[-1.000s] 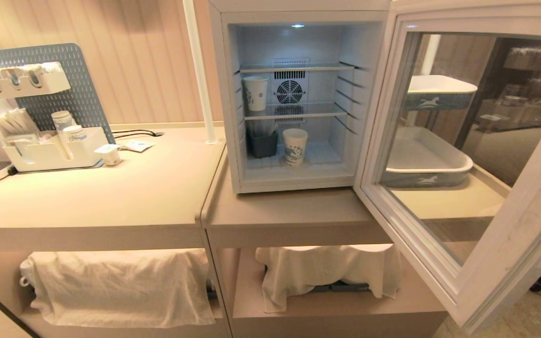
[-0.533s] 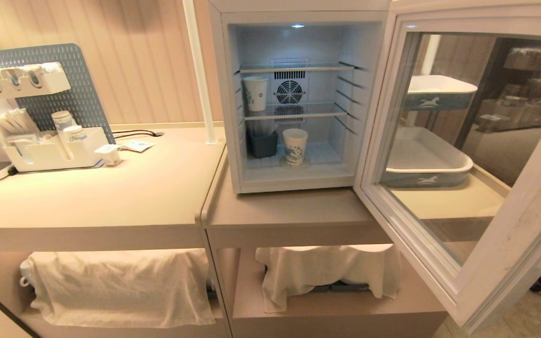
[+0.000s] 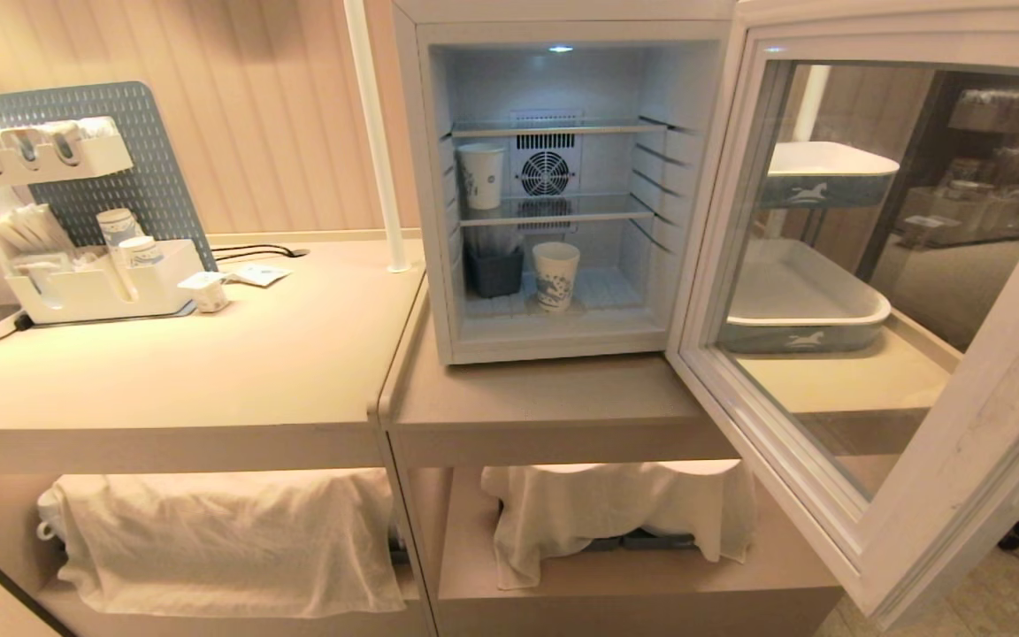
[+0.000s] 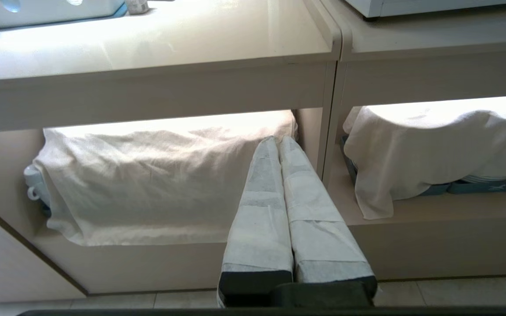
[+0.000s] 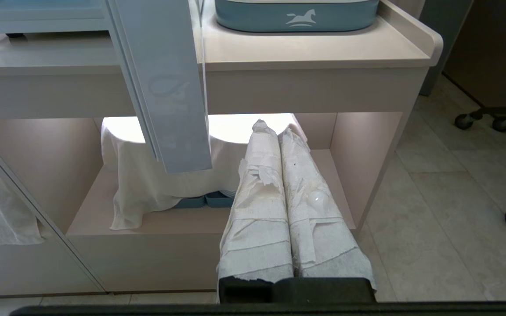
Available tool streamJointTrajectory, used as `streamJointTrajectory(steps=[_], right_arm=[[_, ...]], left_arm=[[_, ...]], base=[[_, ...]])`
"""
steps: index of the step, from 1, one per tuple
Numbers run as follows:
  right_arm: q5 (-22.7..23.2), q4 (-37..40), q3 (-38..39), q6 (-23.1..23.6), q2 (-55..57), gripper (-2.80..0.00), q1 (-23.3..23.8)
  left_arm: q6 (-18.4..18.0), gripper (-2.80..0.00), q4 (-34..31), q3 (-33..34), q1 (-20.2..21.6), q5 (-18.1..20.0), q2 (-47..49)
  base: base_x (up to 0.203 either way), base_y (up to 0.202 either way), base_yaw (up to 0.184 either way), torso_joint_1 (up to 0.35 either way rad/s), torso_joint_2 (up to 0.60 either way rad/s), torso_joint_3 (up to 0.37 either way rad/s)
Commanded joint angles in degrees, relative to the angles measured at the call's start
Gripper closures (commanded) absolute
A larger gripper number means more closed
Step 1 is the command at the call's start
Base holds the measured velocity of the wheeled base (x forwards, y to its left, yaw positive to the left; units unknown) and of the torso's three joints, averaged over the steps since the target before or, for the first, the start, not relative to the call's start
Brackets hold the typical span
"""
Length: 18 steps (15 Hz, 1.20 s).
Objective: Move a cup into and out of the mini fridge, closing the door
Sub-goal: Take the paper cup out of the freezer
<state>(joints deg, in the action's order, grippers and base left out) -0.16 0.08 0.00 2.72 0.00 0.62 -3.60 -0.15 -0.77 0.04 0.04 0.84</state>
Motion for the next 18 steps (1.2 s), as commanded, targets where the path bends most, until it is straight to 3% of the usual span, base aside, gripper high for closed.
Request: streamJointTrajectory(steps=[1,8,18], right_arm=[[0.0,0.0,1.1,0.1,0.1,0.0,0.0],[0.0,0.0,1.1,0.1,0.1,0.0,0.0],[0.0,0.0,1.1,0.0,0.1,0.0,0.1]], left_arm=[[-0.2,0.0,-0.5,0.9,-0.1,0.2,-0.8],[1.6,0.0,-0.3,0.8,0.0,-0.3,-0.7],[0.6,0.0,-0.4,0.8,0.0,-0.2,-0.7]], base=[[0.0,0.0,0.0,0.0,0.0,0.0],[0.0,0.0,0.0,0.0,0.0,0.0],[0.0,0.0,0.0,0.0,0.0,0.0]])
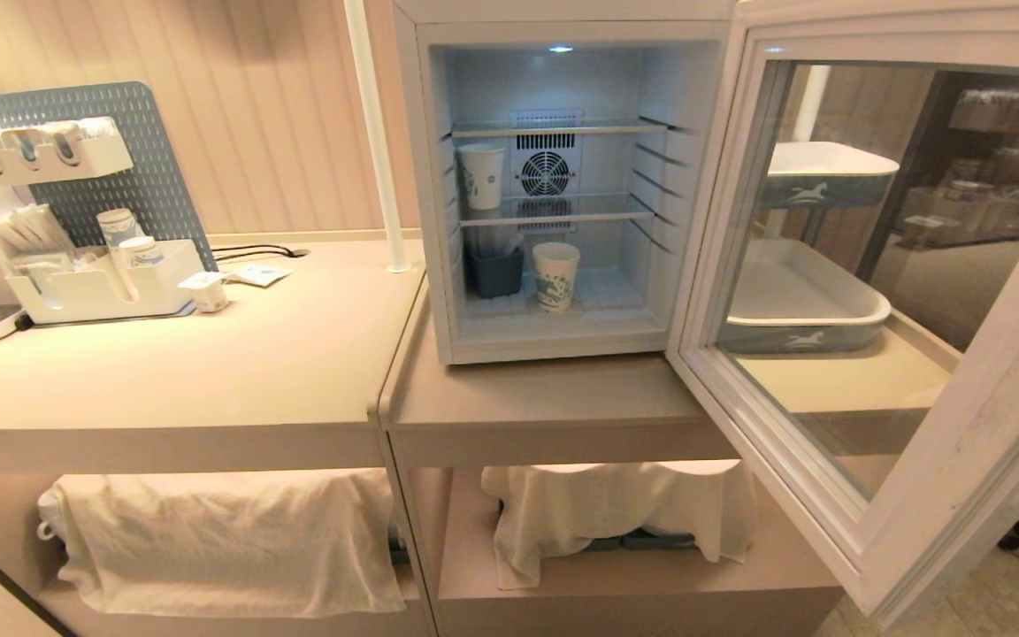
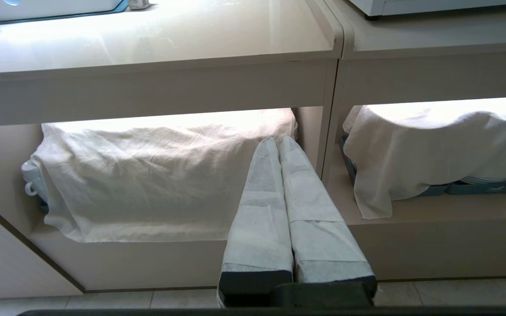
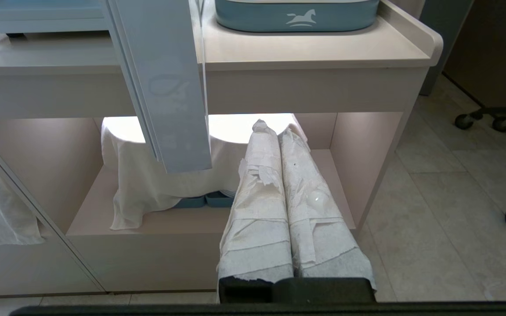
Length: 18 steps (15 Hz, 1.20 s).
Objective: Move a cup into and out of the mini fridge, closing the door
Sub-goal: Take the paper cup out of the freezer
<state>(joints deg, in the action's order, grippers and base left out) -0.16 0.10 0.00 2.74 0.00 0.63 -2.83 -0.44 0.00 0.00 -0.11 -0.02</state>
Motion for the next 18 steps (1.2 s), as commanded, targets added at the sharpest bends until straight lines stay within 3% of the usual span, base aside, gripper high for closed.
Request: streamJointTrajectory(steps=[1,13,18], right_arm=[[0.0,0.0,1.1,0.1,0.1,0.0,0.0],[0.0,0.0,1.1,0.1,0.1,0.0,0.0],[0.0,0.0,1.1,0.1,0.1,0.0,0.0]], left_arm=[[0.2,0.0,0.1,0.1,0.0,-0.1,0.1],[0.7,0.0,-0.2,0.1,0.0,0.1,0.0],[0.2,0.0,-0.1,0.1,0.0,0.5,0.1]], base=[[0.0,0.0,0.0,0.0,0.0,0.0],[0.0,0.004,0.0,0.0,0.0,0.0],[0.0,0.17,-0.003,0.001,0.0,0.003]])
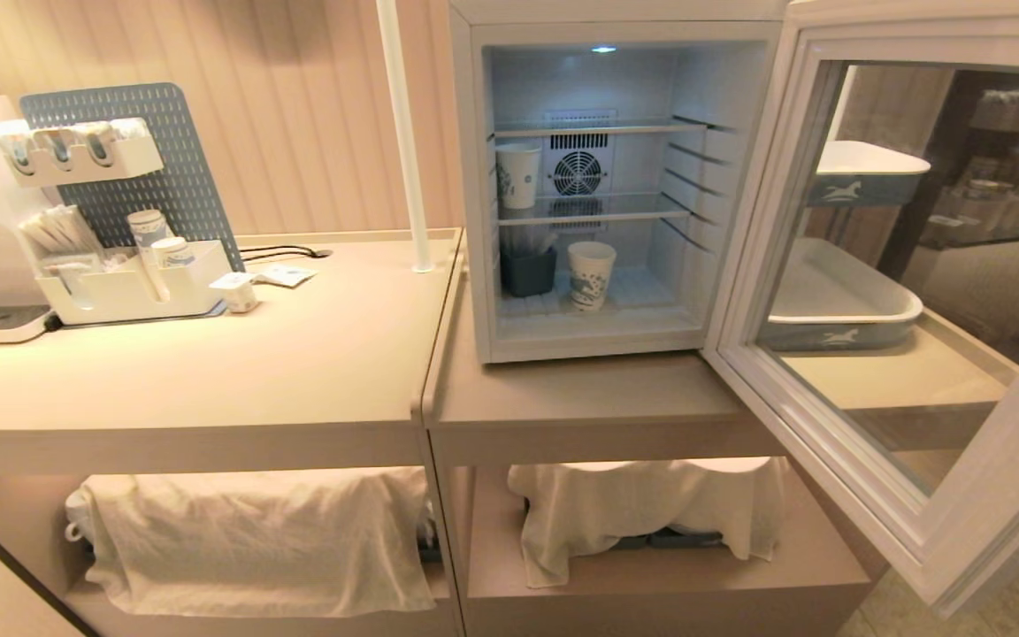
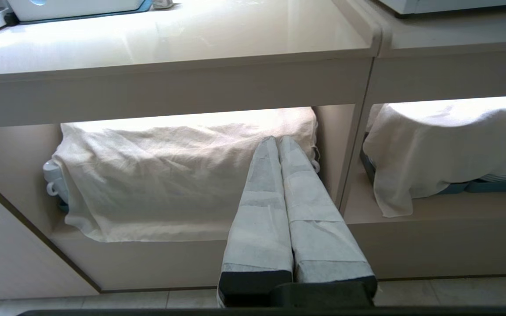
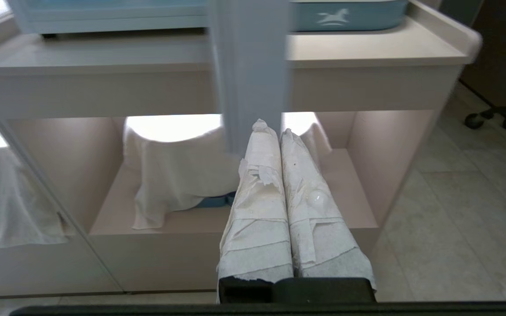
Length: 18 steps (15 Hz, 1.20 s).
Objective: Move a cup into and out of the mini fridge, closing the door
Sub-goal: Take the paper cup out of the freezer
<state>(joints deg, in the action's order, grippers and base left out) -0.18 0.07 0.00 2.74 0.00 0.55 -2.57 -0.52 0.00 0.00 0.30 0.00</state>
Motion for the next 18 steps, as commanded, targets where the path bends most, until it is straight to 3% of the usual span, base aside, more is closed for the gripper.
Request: streamJointTrajectory(steps=[1,15,18], right_arm=[[0.0,0.0,1.1,0.0,0.1,0.0,0.1],[0.0,0.0,1.1,0.1,0.1,0.0,0.1],[0.0,0.0,1.1,0.1,0.1,0.0,0.1]], left_arm=[[0.0,0.0,0.0,0.1,0.0,0.1,0.1],[0.3,0.0,-0.2,0.1,0.0,-0.2,0.1],[0.2,0.0,-0.2,0.1,0.0,-0.2,0.0]], base=[[0.0,0.183,-0.002,0.004,0.0,0.002],[0.0,0.191,0.0,0.002,0.0,0.003],[0.0,0.087,0.0,0.0,0.0,0.001]])
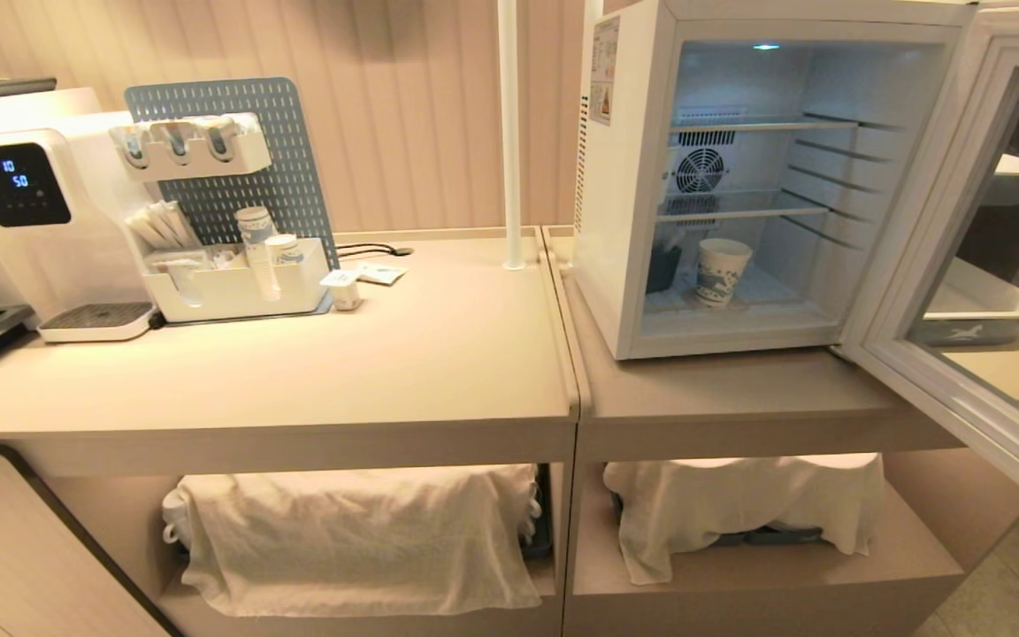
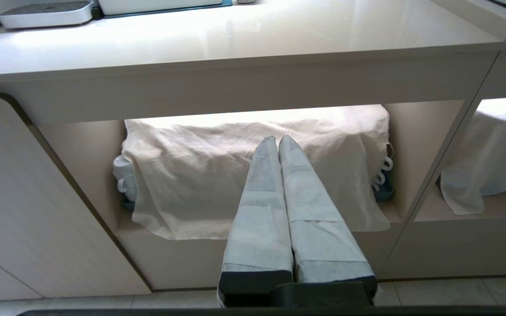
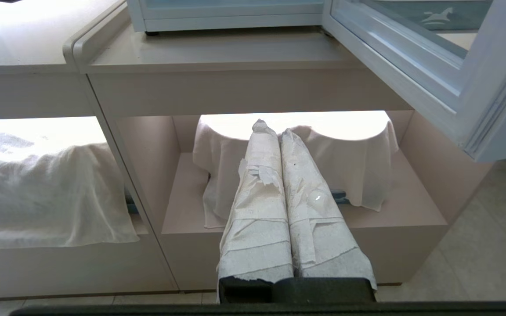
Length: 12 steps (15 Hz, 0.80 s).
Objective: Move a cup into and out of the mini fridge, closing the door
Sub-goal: Take the paper cup out of the freezer
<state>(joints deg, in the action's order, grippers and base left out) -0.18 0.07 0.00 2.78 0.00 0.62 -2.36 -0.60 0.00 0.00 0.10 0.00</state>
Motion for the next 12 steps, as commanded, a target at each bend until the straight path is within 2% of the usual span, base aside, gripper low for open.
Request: streamJointTrajectory(steps=[1,10,12], right_arm=[[0.0,0.0,1.1,0.0,0.0,0.0,0.0],[0.0,-0.1,1.1,0.2,0.1,0.0,0.0],[0.0,-0.1,1.1,0.2,0.0,0.0,0.0]], left_arm=[[-0.2,0.0,0.0,0.1,0.0,0.0,0.1],[-0.3,0.0,-0.2,-0.1,0.0,0.0,0.1],[-0.3,0.0,0.0,0.0,0.0,0.0,0.1]], base=[[0.0,0.0,0.0,0.0,0.0,0.0],[0.0,0.0,0.0,0.0,0.0,0.0],[0.153,0.0,0.0,0.004,0.0,0.001]])
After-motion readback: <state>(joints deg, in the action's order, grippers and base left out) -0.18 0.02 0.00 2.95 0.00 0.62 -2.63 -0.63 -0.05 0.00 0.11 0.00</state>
